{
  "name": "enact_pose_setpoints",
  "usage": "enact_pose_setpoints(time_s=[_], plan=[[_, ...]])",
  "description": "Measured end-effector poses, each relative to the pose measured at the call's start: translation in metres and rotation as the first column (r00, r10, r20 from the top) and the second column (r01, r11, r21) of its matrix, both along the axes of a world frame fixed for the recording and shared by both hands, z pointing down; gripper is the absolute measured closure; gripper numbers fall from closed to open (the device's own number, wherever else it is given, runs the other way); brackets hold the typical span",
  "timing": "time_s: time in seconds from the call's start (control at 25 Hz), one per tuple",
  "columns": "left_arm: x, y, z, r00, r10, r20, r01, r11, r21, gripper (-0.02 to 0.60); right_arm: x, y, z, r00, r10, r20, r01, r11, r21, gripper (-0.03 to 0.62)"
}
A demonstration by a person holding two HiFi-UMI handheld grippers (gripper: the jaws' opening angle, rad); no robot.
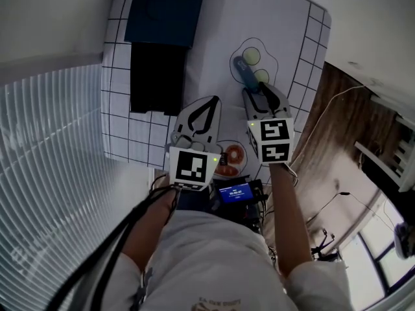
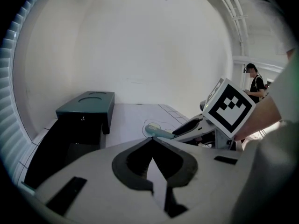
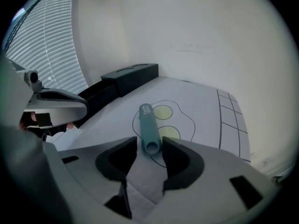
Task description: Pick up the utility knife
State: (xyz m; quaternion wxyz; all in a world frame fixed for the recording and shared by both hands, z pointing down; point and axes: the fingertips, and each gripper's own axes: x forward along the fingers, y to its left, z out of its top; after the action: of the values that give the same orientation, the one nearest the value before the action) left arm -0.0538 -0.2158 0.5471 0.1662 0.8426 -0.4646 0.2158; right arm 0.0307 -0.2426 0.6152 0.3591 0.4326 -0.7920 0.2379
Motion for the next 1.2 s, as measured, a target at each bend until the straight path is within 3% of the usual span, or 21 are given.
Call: enact_pose_setpoints(time_s=[0.36,0.56,0.72,0.88,1.2], plan=[[-0.002,0.005,0.003,0.998,-0.036,-0.048,0.035,0.999,-0.018,0.578,0.001,-0.002,-0.002,1.0,0.009,-0.023,-0.009,1.0,-0.013,0.459],[-0.002,0.004,-0.004,1.0,0.003,-0.014,-0.003,1.0,0.001,0.578,0.002,-0.001,-0.012,1.0,0.024,-0.012,-0.024,1.0,0.016,0.459],[-0.001,0.009,-0.006,0.998,-0.038,-0.051,0.038,0.999,0.001,0.578,0.004,0.003,-0.019,0.999,0.032,0.003,-0.032,0.999,0.028,0.459],[-0.003,0.012,-0.009,1.0,0.001,0.012,-0.001,1.0,-0.007,0.578,0.006,0.008,-0.029,0.997,0.053,0.052,-0.055,0.998,0.035,0.461],[-0.003,0.017,-0.015,0.997,-0.053,-0.047,0.054,0.998,0.021,0.578,0.007,0.016,-0.054,0.979,0.099,0.178,-0.111,0.992,0.056,0.462]])
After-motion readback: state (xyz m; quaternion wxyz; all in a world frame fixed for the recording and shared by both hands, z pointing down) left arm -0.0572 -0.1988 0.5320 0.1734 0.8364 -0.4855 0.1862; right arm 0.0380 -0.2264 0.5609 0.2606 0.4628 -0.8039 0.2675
